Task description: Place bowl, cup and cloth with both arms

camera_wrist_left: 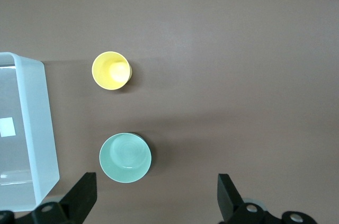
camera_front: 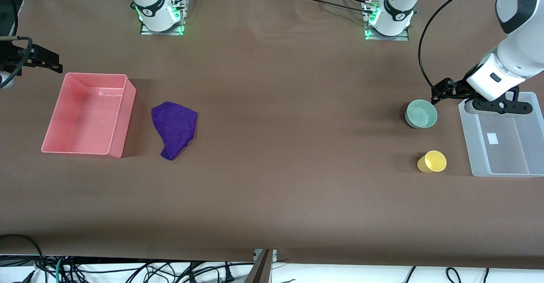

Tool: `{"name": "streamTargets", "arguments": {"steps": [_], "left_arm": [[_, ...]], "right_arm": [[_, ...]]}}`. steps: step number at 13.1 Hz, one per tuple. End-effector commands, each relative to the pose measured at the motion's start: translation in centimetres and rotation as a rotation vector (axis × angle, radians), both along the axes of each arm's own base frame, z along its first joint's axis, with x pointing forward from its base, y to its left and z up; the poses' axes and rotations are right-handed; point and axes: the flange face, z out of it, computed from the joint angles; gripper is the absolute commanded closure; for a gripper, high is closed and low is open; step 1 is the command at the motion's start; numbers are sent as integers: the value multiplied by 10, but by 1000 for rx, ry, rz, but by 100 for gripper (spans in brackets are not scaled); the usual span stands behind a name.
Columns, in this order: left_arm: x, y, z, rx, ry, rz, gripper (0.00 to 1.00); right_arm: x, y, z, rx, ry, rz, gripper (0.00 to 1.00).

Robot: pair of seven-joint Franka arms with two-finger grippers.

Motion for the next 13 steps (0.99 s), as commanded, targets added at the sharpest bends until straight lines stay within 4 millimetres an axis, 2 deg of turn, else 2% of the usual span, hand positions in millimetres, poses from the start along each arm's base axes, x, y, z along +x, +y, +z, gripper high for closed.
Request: {"name": "streamTargets", "arguments": {"steps": [1, 5, 8, 9, 11, 12, 13], "left_arm": [[-4, -3, 3, -19, 4, 9, 0], [-4, -3, 2, -18, 8, 10, 0], [-10, 4, -25, -12, 136, 6, 0], [-12, 16, -36, 10, 189, 14, 0], [-18, 42, -64, 68, 291, -51, 0], [-20, 69, -85, 46, 348, -94, 0], [-21, 99, -111, 9, 391, -149, 0]], "right_arm": [[1, 2, 5, 11, -11, 11, 0], [2, 1, 3, 10, -9, 14, 0], [2, 2, 3, 12, -8, 14, 0], [3, 1, 2, 11, -6, 11, 0], [10, 8, -13, 12, 18, 20, 0], [16, 15, -18, 12, 5, 34, 0], [27, 27, -39, 4, 18, 55, 0]]}}
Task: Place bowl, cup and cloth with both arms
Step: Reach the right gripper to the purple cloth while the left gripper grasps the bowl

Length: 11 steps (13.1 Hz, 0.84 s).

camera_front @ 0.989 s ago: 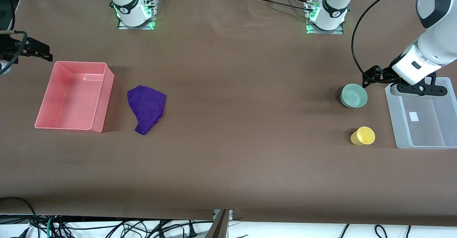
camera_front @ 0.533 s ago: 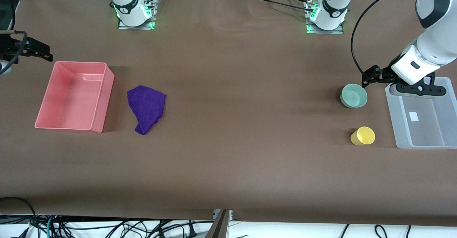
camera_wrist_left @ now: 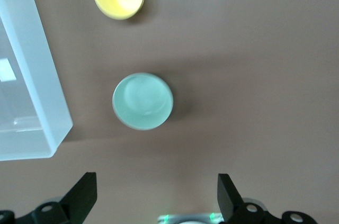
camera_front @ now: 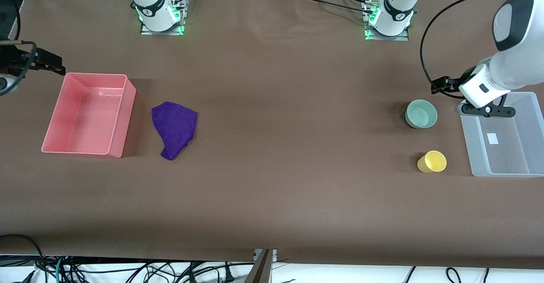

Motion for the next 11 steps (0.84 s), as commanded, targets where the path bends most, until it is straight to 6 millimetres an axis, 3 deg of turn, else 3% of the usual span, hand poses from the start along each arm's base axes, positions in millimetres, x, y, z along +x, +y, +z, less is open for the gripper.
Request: {"name": "streamTargets", "arguments": {"steps": [1, 3, 5, 7, 8, 9, 11], "left_arm": [[2, 69, -61, -91, 113, -124, 0], [8, 108, -101, -126, 70, -175, 0], [7, 122, -149, -133, 6, -218, 0], [-2, 121, -199, -127, -62, -221, 2], [-9, 117, -219, -123, -94, -224, 11], [-14, 114, -238, -141, -104, -204, 32], [-16, 112, -252, -180, -95, -188, 88]], "right_arm": [[29, 35, -59, -14, 54, 67, 0], [38, 76, -104, -25, 86, 119, 0], [34, 113, -145, -28, 46, 39, 0], [30, 136, -191, -25, 12, -34, 0], [29, 142, -218, -13, -14, -24, 0], [25, 150, -250, 7, -50, -16, 0], [20, 155, -300, 22, -93, -58, 0]]}}
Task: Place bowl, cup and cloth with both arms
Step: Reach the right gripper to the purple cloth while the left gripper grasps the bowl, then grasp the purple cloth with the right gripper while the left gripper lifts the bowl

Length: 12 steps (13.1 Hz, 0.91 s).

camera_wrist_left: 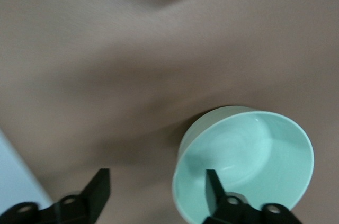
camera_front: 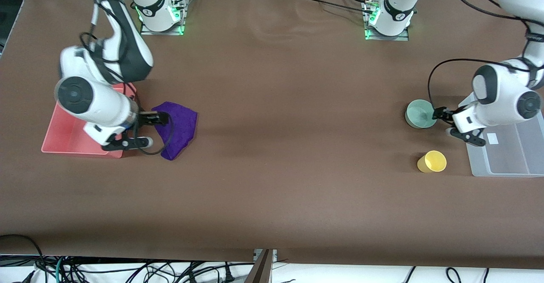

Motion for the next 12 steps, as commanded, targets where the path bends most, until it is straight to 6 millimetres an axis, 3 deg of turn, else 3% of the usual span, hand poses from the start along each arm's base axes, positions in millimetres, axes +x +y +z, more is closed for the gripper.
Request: {"name": "streamTargets", "arguments": {"steps": [1, 3, 5, 6, 7, 10, 11, 12], "left_arm": [[-2, -2, -8, -42, -7, -7, 100], [-4, -3, -16, -51, 5, -2, 100], [1, -4, -8, -55, -11, -32, 100], [9, -4, 6, -54, -36, -52, 100], [16, -3, 22, -62, -31, -65, 100], [47, 11, 106, -98, 63, -76, 100], [57, 23, 131, -93, 74, -72, 100], [60, 40, 149, -82, 68, -76, 100]], "right_arm": [[-15, 2, -54, 14, -34, -42, 0], [-18, 3, -90, 20, -22, -40, 0], [-21, 4, -112, 17, 4, -39, 0], [-23, 3, -121, 15, 20, -39, 0], [-26, 3, -129, 13, 30, -39, 0], [-34, 6, -152, 17, 35, -31, 0], [-36, 7, -159, 18, 37, -29, 1], [-37, 7, -163, 21, 30, -29, 8]]}}
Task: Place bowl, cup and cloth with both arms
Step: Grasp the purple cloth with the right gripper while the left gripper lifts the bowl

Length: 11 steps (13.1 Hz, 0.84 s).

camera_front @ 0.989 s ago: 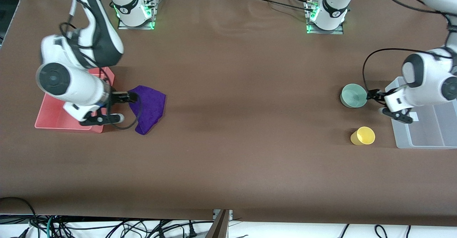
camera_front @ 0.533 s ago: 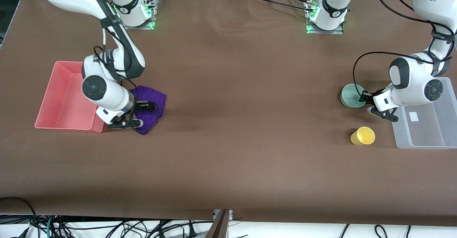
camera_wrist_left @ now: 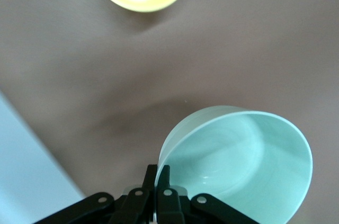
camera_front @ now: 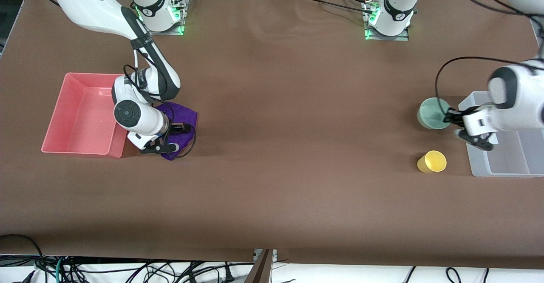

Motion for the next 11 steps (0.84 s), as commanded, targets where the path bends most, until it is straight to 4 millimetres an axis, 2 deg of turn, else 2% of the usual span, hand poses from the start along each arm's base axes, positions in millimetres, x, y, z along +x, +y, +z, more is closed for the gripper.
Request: {"name": "streamTargets", "arguments": {"steps": [1, 2, 4, 6, 7, 8, 9, 10, 11], "left_arm": [[9, 47, 47, 4, -9, -39, 100], [8, 71, 53, 37, -18, -65, 100], [12, 131, 39, 59, -39, -108, 100], [10, 186, -10, 47, -105, -159, 100], [7, 207, -36, 54, -154, -172, 100], [6, 217, -61, 56, -178, -189, 100], [7, 222, -76, 61, -192, -199, 100], [8, 223, -79, 68, -205, -207, 98], [9, 223, -77, 69, -205, -214, 61]], "right_arm": [[-10, 5, -14, 7, -17, -5, 19], [-13, 7, -20, 10, -21, -2, 30], [-16, 11, -26, 12, -22, 6, 60], [-16, 12, -25, 11, -20, 11, 94], [-14, 12, -20, 12, -26, 12, 100], [-11, 13, -13, 14, -38, 15, 100], [-8, 13, -2, 11, -37, 20, 100], [-4, 11, 17, 4, -34, 25, 100], [3, 5, 41, -11, -22, 32, 100]]}}
